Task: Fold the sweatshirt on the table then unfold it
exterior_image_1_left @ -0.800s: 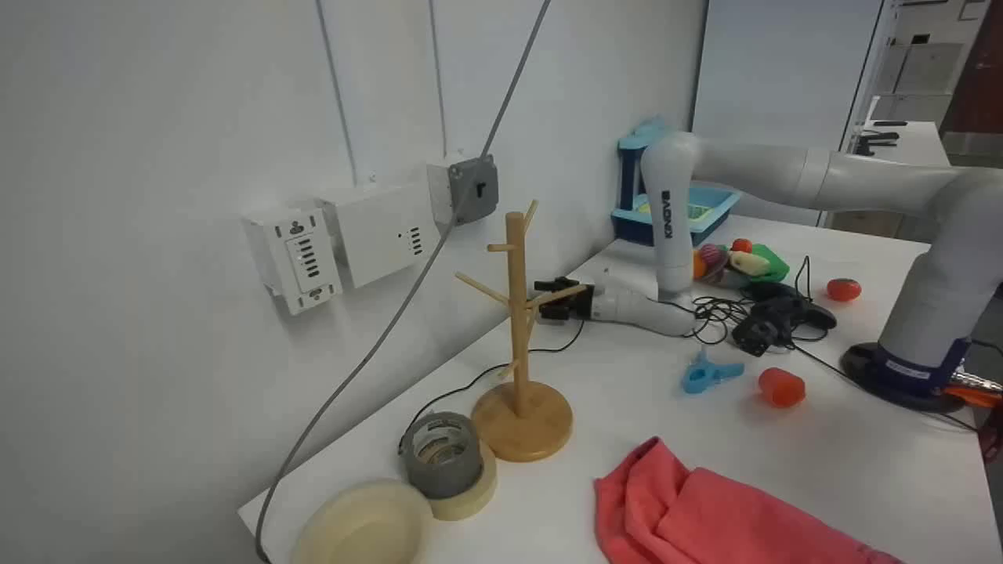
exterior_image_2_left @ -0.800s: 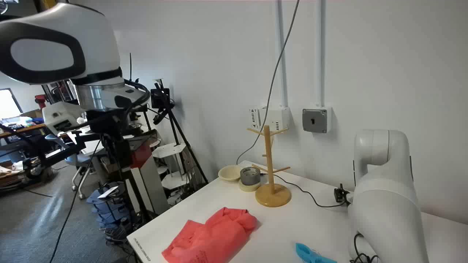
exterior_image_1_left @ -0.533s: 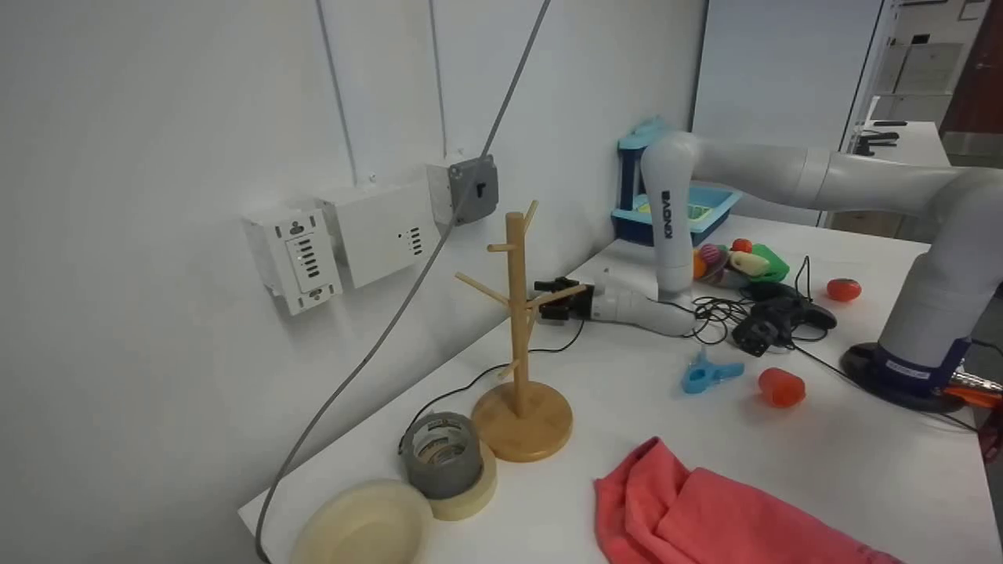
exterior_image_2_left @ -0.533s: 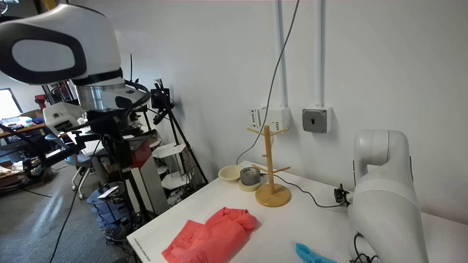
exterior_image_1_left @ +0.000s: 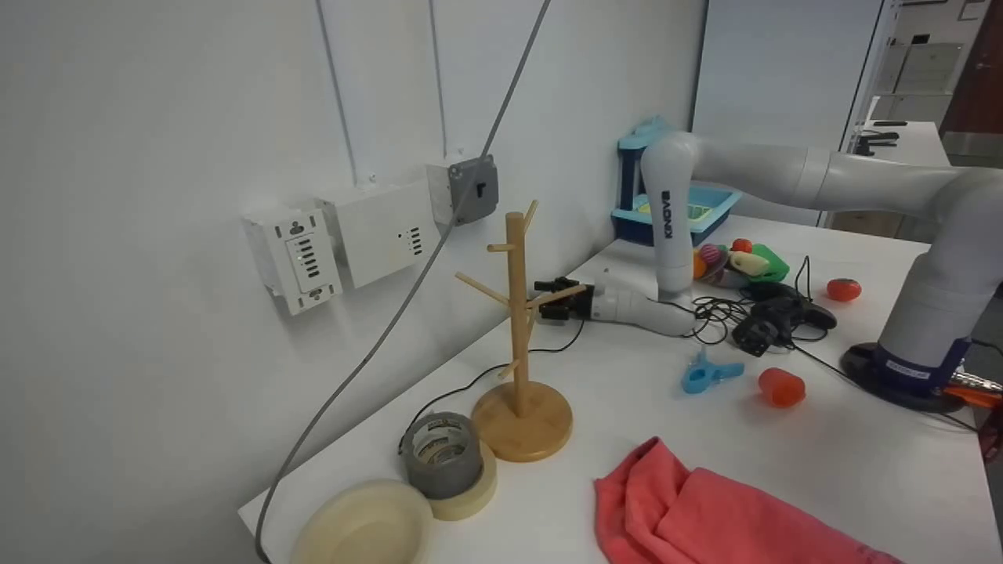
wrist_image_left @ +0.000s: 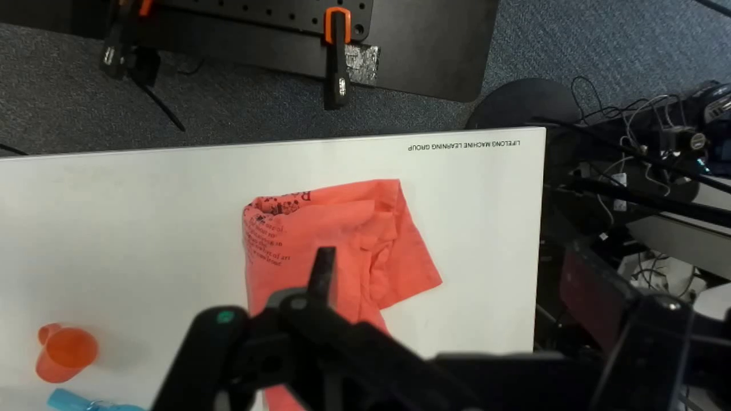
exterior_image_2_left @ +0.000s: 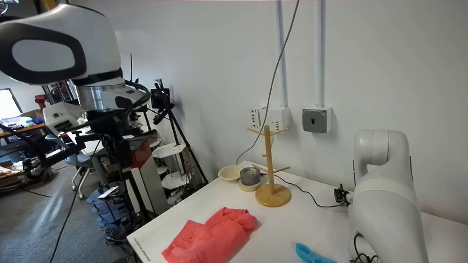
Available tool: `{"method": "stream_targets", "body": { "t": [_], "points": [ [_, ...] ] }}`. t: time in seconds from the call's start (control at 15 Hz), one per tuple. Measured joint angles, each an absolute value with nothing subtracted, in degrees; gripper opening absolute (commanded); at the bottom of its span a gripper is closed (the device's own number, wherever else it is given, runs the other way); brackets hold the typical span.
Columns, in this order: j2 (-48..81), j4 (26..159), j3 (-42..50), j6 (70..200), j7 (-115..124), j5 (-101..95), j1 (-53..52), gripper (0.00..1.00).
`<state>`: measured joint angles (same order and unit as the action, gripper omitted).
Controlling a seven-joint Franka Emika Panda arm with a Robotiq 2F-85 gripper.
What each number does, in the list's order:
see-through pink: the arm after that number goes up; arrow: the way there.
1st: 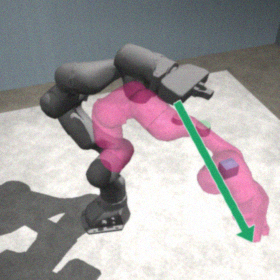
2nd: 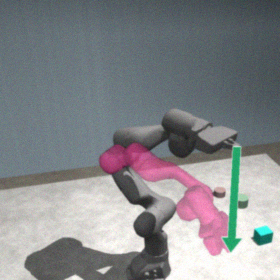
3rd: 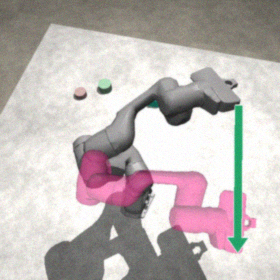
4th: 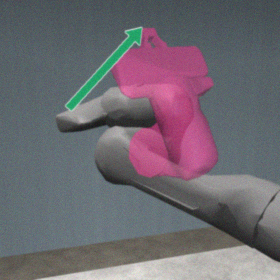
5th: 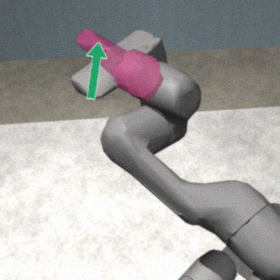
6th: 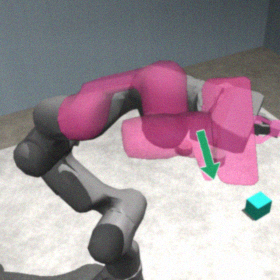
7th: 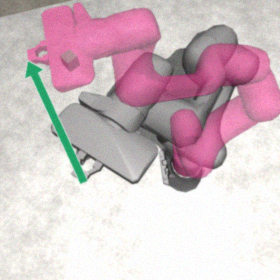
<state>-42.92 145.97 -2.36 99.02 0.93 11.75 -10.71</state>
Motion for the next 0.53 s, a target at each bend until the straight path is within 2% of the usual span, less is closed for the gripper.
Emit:
{"method": "stream_targets", "body": {
  "t": [0.53],
  "points": [
    [-42.46, 146.06, -2.80, 99.20, 1.09, 11.55, -10.54, 1.00]
  ]
}}
